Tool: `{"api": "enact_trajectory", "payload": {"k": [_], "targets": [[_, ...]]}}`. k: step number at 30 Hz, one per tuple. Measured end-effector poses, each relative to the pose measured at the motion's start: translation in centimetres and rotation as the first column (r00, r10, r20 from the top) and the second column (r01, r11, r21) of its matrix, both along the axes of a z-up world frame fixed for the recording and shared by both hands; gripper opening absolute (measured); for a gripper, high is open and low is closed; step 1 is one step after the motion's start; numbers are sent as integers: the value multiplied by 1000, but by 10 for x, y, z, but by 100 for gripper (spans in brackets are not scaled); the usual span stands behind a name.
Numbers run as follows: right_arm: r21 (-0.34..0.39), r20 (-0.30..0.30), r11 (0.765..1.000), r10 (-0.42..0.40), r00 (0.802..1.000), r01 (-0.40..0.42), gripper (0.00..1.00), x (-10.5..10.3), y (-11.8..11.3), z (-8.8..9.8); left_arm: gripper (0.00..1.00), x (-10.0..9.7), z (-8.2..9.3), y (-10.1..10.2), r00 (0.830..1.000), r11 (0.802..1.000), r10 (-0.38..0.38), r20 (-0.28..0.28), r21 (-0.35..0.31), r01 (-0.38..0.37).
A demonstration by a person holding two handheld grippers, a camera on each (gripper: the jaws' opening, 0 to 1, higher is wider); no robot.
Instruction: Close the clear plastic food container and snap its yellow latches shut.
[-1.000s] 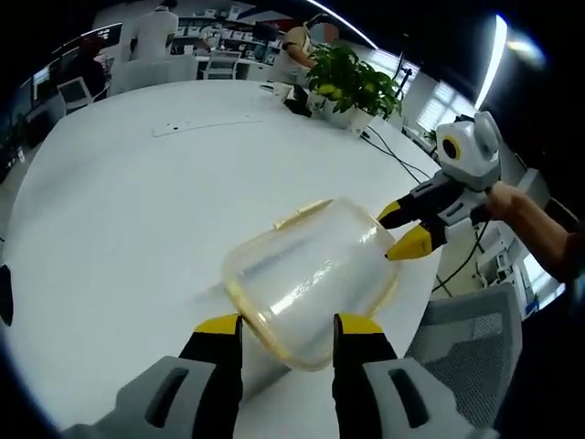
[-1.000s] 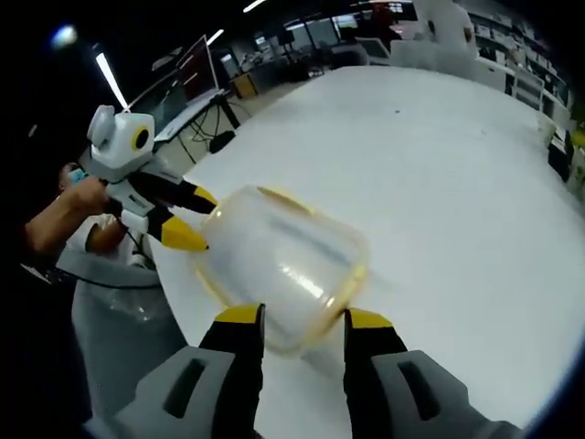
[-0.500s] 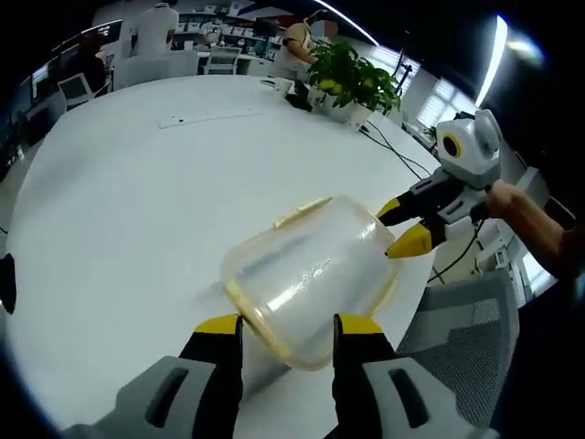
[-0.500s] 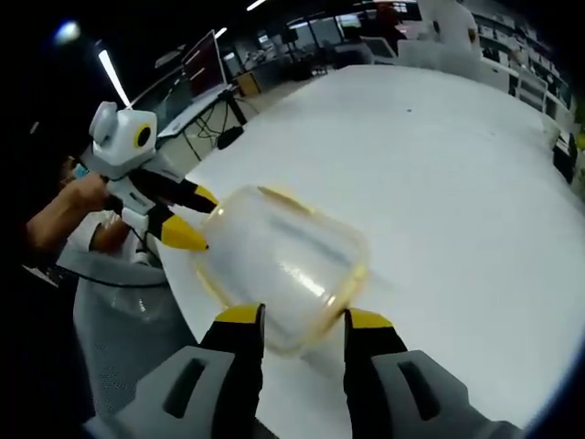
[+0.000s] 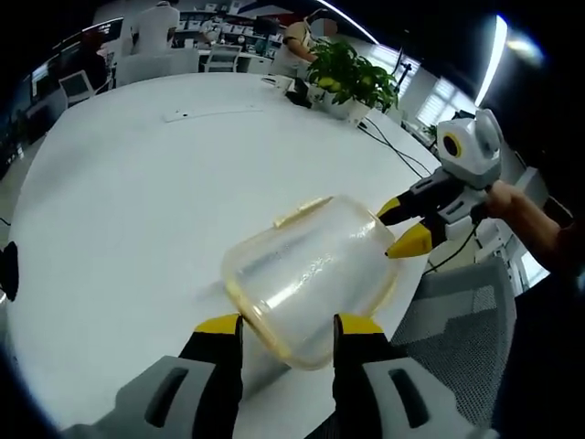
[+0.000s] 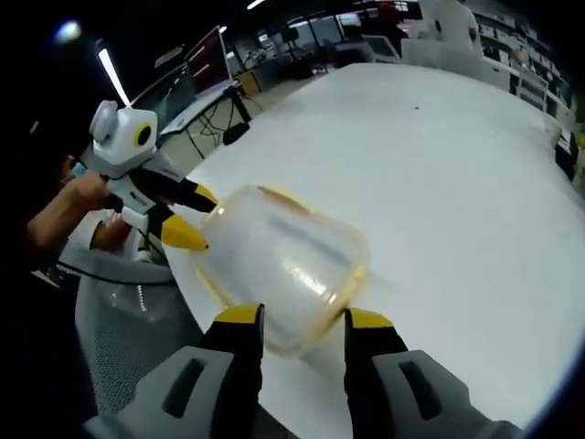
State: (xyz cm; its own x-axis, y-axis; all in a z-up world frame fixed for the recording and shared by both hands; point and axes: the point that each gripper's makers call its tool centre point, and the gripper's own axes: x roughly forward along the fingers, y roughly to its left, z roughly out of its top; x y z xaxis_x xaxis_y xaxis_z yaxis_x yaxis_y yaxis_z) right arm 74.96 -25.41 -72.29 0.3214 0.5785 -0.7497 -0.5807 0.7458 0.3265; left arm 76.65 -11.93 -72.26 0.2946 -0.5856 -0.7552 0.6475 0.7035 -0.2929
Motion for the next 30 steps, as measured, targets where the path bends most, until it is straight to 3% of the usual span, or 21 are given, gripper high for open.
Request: {"api": "enact_trajectory", "payload": {"k": [12, 20, 30], "targets": [[16, 18, 1000, 20, 1000, -20, 33, -3, -1, 0, 33, 0, 0, 0, 1000, 1000, 3, 5, -11, -3], [-25, 69, 996, 87, 994, -86, 31, -3, -3, 6, 33, -3, 4, 1, 999, 999, -35, 33, 9, 34], [-52, 152, 986, 167, 974, -161, 29, 3, 3, 22, 34, 3, 21, -1, 993, 998, -65, 95, 12, 64]]}}
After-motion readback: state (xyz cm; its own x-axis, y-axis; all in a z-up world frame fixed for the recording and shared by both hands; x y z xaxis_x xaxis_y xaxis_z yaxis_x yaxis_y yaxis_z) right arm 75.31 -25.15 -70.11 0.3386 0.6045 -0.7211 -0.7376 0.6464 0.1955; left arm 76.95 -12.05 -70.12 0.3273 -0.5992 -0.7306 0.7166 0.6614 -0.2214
